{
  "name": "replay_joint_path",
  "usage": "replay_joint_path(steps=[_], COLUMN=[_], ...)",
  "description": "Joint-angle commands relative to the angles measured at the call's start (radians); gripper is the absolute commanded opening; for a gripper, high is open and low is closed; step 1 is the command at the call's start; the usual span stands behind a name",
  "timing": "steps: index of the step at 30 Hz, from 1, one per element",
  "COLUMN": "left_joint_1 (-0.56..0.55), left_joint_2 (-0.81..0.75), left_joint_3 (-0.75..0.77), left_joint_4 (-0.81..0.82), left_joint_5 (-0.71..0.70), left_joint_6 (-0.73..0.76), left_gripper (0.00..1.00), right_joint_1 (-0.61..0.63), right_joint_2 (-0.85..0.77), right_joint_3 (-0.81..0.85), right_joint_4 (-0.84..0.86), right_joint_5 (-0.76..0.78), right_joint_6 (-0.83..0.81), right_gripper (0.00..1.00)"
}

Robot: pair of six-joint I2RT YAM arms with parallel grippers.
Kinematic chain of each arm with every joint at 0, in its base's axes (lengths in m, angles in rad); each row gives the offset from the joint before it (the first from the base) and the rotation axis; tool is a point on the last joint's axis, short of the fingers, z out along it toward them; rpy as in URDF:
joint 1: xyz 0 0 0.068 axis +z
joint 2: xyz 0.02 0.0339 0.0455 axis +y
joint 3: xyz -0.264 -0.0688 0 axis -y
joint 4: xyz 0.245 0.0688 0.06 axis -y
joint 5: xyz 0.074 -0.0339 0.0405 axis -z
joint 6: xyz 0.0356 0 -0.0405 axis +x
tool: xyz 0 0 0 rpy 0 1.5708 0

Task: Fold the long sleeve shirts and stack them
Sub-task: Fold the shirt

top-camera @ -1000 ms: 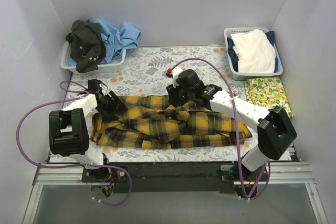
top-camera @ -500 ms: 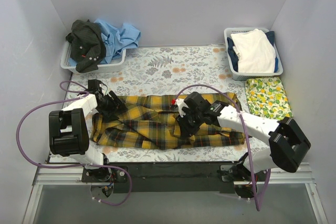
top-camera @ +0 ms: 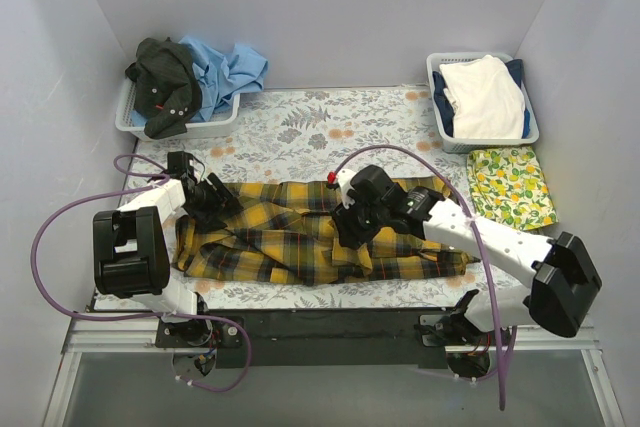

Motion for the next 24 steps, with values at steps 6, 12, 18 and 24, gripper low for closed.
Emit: replay_joint_path(steps=[6, 12, 18, 24], left_joint_1=[0.003, 0.001, 0.003, 0.001], left_joint_2=[0.013, 0.012, 0.013, 0.016], left_joint_3=[-0.038, -0.036, -0.031, -0.030], left_joint_4=[0.005, 0.003, -0.005, -0.005], left_joint_5=[-0.084, -0.084, -0.086, -0.086], left_joint_6=[0.040, 0.043, 0.046, 0.049], left_gripper=[0.66, 0.66, 0.66, 0.66], right_joint_1=[0.002, -0.006, -0.012, -0.023], right_joint_2=[0.179, 0.279, 0.340, 0.357], right_joint_3=[0.147, 0.216, 0.223, 0.195], right_joint_4=[0.001, 0.010, 0.027, 0.027], right_joint_5=[0.122, 0.274, 0.233, 0.061], right_joint_6=[-0.149, -0.242, -0.290, -0.281], right_gripper=[0.58, 0.68, 0.68, 0.56])
